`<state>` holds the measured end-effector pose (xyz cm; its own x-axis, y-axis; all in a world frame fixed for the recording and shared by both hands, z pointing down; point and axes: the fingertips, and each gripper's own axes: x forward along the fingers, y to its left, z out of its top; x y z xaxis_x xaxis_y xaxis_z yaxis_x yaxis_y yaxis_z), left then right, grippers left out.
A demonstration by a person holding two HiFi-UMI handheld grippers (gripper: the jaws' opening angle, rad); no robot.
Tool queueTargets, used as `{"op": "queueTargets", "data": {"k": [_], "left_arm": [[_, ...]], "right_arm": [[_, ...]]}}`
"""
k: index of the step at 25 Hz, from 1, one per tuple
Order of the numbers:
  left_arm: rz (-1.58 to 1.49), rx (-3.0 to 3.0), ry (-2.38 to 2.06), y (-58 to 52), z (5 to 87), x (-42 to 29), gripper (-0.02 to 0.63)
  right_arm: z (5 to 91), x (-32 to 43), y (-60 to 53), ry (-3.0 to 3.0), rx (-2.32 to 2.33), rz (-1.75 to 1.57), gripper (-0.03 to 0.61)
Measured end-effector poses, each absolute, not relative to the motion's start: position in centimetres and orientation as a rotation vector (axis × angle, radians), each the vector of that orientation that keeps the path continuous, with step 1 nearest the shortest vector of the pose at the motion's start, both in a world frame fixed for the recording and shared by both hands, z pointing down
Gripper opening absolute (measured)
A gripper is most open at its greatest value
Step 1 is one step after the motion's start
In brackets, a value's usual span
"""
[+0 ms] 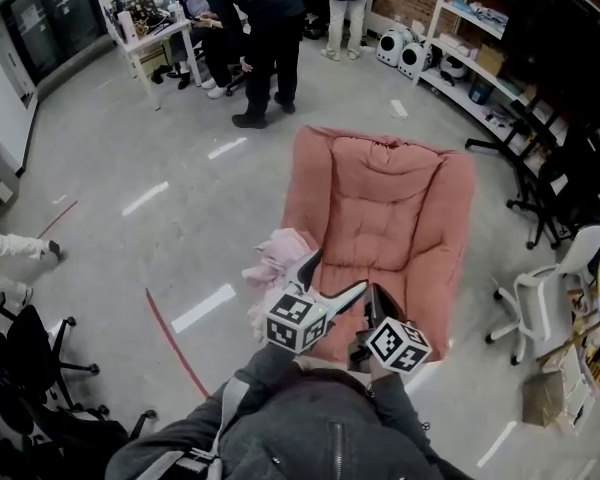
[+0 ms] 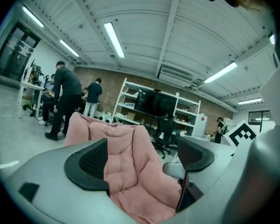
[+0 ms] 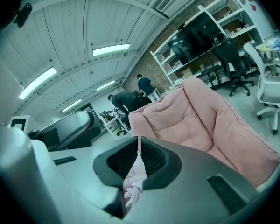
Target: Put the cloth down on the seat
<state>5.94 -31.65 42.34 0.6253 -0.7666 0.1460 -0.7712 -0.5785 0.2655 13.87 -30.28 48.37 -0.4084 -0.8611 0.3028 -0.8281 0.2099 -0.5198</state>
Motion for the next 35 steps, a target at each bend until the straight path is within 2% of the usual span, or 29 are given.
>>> {"op": "queueTargets", "data": {"k": [3, 5, 11, 12, 17, 35], "left_arm": [[0.003, 2.605, -1.235, -31.4, 41.6, 7.7, 0.447], [0.021, 2.610, -1.228, -31.3, 41.9, 8.5, 0.395], [0.075, 2.556, -1.272, -31.2, 43.3, 9.2, 0.095], [0.078, 2.552, -1.280, -31.1, 43.4, 9.2, 0.062], [0.112, 2.571, -1.250, -30.0, 44.0, 9.5, 0.009], [0.184, 2.594, -1.188, -26.5, 45.6, 8.6, 0.008]], "right_arm": [[47.6, 15.1, -30.5, 2.375, -1.698, -0.919, 0.025], [47.1, 16.0, -30.4, 2.350, -1.702, -0.885, 0.025], [46.7, 17.2, -29.7, 2.375, -1.709, -0.802, 0.025], [46.7, 17.2, -29.4, 2.387, -1.709, -0.793, 0.025], [47.0, 16.7, -28.6, 2.420, -1.706, -0.758, 0.023], [48.9, 14.9, -26.1, 2.479, -1.832, -0.762, 0.012]]}}
